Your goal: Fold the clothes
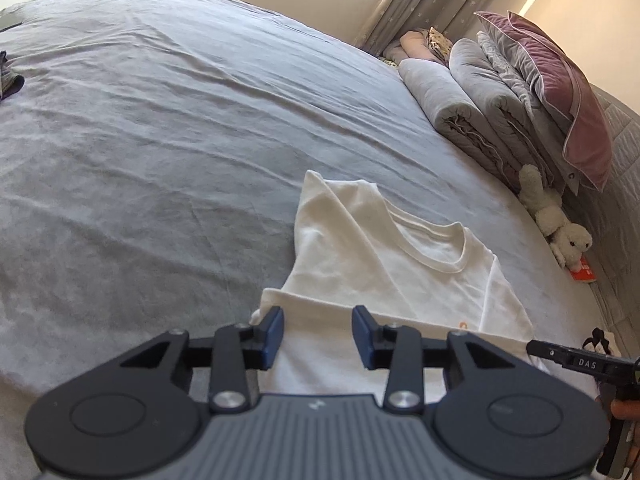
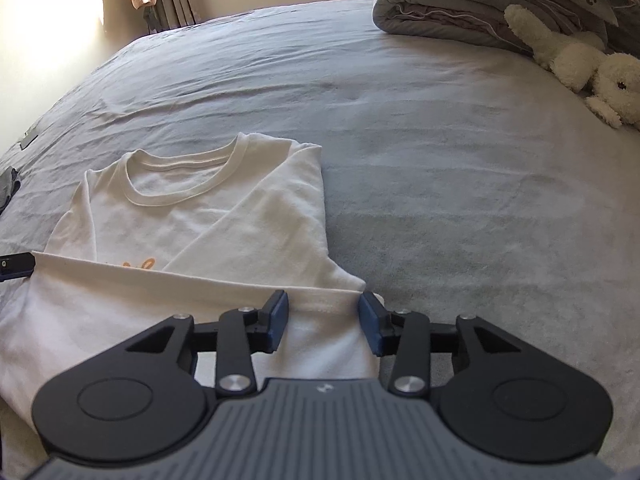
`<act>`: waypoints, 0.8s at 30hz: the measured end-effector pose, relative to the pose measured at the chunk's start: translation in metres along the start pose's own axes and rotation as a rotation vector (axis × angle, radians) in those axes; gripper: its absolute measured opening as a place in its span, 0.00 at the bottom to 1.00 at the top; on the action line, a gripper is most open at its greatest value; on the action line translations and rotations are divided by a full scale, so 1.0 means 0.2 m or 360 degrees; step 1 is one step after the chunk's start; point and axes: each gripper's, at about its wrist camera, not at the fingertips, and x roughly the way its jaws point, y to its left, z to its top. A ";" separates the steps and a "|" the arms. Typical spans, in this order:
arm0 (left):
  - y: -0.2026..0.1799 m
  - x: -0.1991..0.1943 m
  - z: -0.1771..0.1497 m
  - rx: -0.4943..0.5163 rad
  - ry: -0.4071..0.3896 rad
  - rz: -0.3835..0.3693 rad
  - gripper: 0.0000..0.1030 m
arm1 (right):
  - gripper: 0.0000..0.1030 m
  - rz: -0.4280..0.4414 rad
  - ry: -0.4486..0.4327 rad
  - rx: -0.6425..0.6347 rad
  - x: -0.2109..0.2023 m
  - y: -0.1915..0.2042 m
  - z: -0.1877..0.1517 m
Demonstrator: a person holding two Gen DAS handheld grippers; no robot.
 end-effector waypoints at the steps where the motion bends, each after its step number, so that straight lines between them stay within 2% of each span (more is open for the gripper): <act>1: 0.01 -0.01 0.01 -0.0015 0.0000 -0.0012 0.38 | 0.43 -0.0001 -0.0013 0.0020 -0.01 -0.01 0.01; 6: 0.01 -0.03 0.13 0.0044 -0.0072 0.0008 0.45 | 0.43 0.0022 -0.0055 0.0034 -0.02 -0.03 0.06; 10: 0.01 0.04 0.26 0.0101 -0.0108 0.0014 0.53 | 0.43 0.0079 -0.0090 0.0014 0.03 -0.05 0.15; 13: 0.02 0.15 0.32 0.0136 -0.0060 -0.0005 0.54 | 0.49 0.0112 -0.0120 0.0040 0.08 -0.07 0.21; 18: 0.00 0.31 0.37 0.0278 -0.0015 -0.0051 0.54 | 0.51 0.0215 -0.0104 0.0113 0.21 -0.10 0.28; 24: 0.01 0.44 0.42 0.0301 -0.0011 -0.0060 0.51 | 0.54 0.0185 -0.0202 0.0053 0.30 -0.08 0.35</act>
